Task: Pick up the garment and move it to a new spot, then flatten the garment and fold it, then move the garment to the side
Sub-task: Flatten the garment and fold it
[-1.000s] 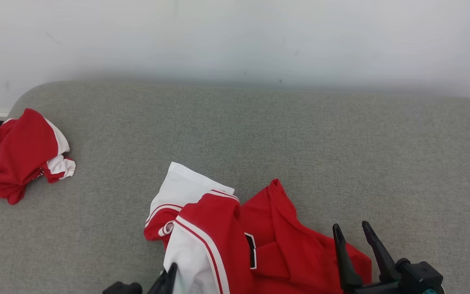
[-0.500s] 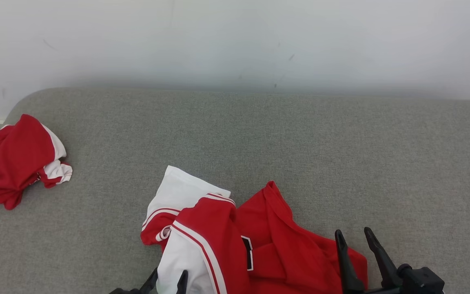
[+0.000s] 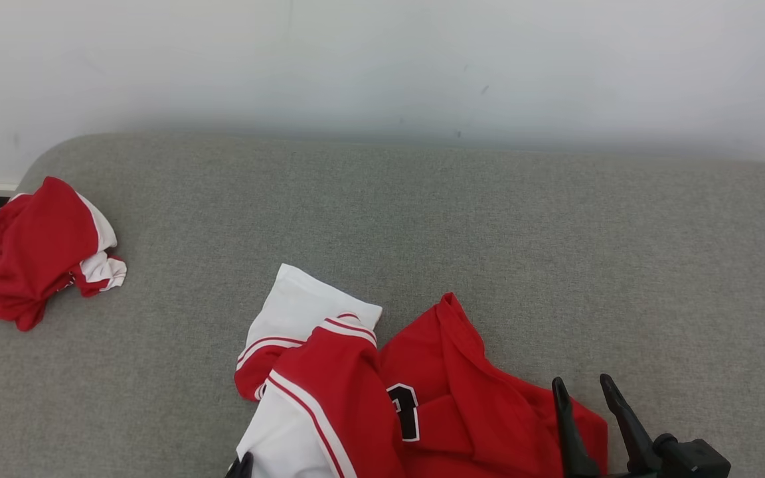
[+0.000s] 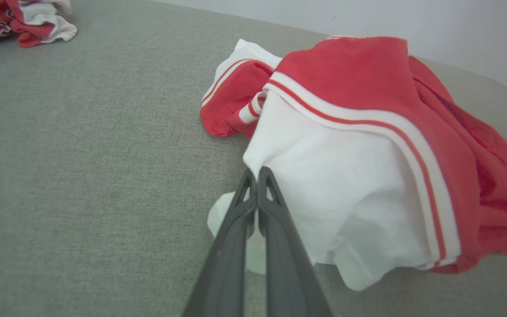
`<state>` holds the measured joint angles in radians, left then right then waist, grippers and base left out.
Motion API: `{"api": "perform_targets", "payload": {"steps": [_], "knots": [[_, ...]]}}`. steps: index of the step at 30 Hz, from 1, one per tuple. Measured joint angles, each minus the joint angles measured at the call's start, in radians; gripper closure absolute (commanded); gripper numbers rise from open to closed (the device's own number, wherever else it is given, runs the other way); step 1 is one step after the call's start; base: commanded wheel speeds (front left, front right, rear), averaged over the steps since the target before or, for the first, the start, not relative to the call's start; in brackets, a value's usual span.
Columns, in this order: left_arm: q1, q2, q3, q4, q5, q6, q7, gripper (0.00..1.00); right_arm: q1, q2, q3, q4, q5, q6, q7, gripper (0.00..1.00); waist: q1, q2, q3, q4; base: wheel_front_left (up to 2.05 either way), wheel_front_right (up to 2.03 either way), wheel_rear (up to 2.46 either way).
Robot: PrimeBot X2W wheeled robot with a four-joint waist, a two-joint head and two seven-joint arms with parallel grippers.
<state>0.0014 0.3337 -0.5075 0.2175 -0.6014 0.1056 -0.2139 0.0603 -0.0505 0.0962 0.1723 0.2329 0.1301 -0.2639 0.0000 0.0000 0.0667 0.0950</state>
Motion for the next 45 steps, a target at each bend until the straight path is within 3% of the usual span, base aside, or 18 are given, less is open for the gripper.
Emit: {"api": "perform_targets", "payload": {"steps": [6, 12, 13, 14, 19, 24, 29, 36, 45], "knots": [[0.083, 0.026, -0.001, -0.056, -0.03, 0.022, 0.058, 1.0, -0.004, 0.0, 0.008, 0.014, 0.0, 0.0, 0.0, 0.0, 0.0, 0.0, 0.01, 0.016, 0.0, 0.0, 0.0], [0.106, -0.005, -0.005, -0.001, -0.072, 0.019, 0.063, 1.0, -0.024, 0.0, 0.024, 0.054, -0.001, 0.0, 0.0, 0.0, 0.0, 0.0, 0.005, 0.025, 0.0, 0.0, 0.0], [0.106, -0.008, -0.008, 0.006, -0.065, 0.018, 0.045, 0.84, -0.029, 0.0, 0.031, 0.066, -0.005, 0.0, 0.0, 0.0, 0.0, 0.0, 0.003, 0.026, 0.0, 0.0, 0.0], [0.104, -0.011, -0.002, 0.006, -0.063, 0.018, 0.025, 0.0, -0.038, 0.0, 0.038, 0.074, -0.007, 0.0, 0.0, 0.0, 0.0, 0.0, 0.002, 0.028, 0.0, 0.0, 0.0], [0.087, -0.021, 0.043, -0.024, -0.039, 0.01, -0.034, 0.0, -0.094, -0.007, 0.063, 0.114, -0.014, 0.0, 0.0, 0.0, 0.0, 0.0, -0.006, 0.039, 0.0, 0.0, 0.0], [0.068, -0.039, 0.136, -0.075, 0.053, -0.001, -0.046, 0.0, -0.196, -0.028, 0.109, 0.227, -0.015, 0.0, 0.0, 0.0, 0.0001, 0.0, -0.015, 0.052, 0.0, 0.0, 0.0], [0.06, -0.095, 0.229, -0.077, 0.177, -0.049, -0.049, 0.0, -0.33, -0.039, 0.156, 0.421, -0.011, 0.0, 0.0, 0.0, 0.0001, 0.0, -0.024, 0.071, 0.0, 0.0, 0.0], [0.06, -0.189, 0.328, -0.032, 0.263, -0.129, -0.049, 0.0, -0.512, -0.034, 0.208, 0.71, 0.02, 0.0, 0.002, 0.0, 0.0001, 0.0, -0.03, 0.103, 0.0, 0.0, 0.0], [0.059, -0.257, 0.403, 0.028, 0.325, -0.195, -0.049, 0.0, -0.65, -0.019, 0.288, 0.978, 0.061, 0.0, 0.138, 0.0, 0.0001, 0.0, -0.038, 0.152, 0.0, 0.0, 0.0]]}}
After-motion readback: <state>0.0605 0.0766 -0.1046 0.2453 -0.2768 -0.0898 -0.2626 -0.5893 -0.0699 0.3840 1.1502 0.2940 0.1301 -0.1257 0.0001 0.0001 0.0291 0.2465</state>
